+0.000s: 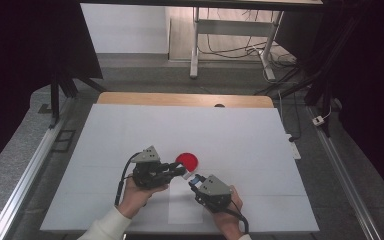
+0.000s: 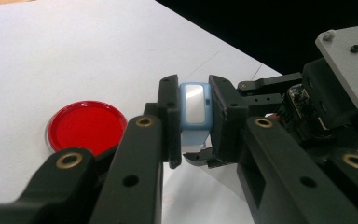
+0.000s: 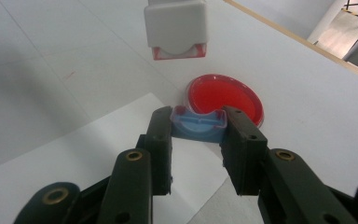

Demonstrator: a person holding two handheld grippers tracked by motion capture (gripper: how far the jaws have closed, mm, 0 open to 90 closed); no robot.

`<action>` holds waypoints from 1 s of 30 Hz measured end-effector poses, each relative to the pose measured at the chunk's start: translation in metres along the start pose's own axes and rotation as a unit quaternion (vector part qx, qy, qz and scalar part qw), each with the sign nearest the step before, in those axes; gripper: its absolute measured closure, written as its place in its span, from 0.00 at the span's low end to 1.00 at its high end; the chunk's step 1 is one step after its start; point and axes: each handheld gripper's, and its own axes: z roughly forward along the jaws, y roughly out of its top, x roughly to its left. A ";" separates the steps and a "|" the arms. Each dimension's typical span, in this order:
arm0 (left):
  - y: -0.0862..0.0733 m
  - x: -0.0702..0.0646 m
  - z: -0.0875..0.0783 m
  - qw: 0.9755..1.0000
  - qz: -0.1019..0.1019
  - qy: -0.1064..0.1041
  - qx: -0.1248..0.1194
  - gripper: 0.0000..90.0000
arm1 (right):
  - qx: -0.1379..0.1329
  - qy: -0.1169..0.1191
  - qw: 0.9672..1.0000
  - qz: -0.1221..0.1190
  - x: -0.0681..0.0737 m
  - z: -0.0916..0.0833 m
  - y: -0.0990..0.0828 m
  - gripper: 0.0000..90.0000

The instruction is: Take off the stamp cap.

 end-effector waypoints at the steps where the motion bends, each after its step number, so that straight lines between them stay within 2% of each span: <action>1: 0.000 0.000 0.000 1.000 0.000 0.000 0.000 0.84 | -0.002 0.000 1.000 0.002 0.000 0.000 0.000 0.71; 11: 0.000 0.000 -0.001 1.000 0.003 0.005 0.000 0.84 | 0.002 0.005 1.000 0.011 -0.011 -0.007 -0.008 0.71; 30: 0.001 0.000 -0.005 1.000 0.003 0.006 -0.006 0.84 | 0.003 -0.008 0.999 0.037 -0.038 -0.042 -0.029 0.71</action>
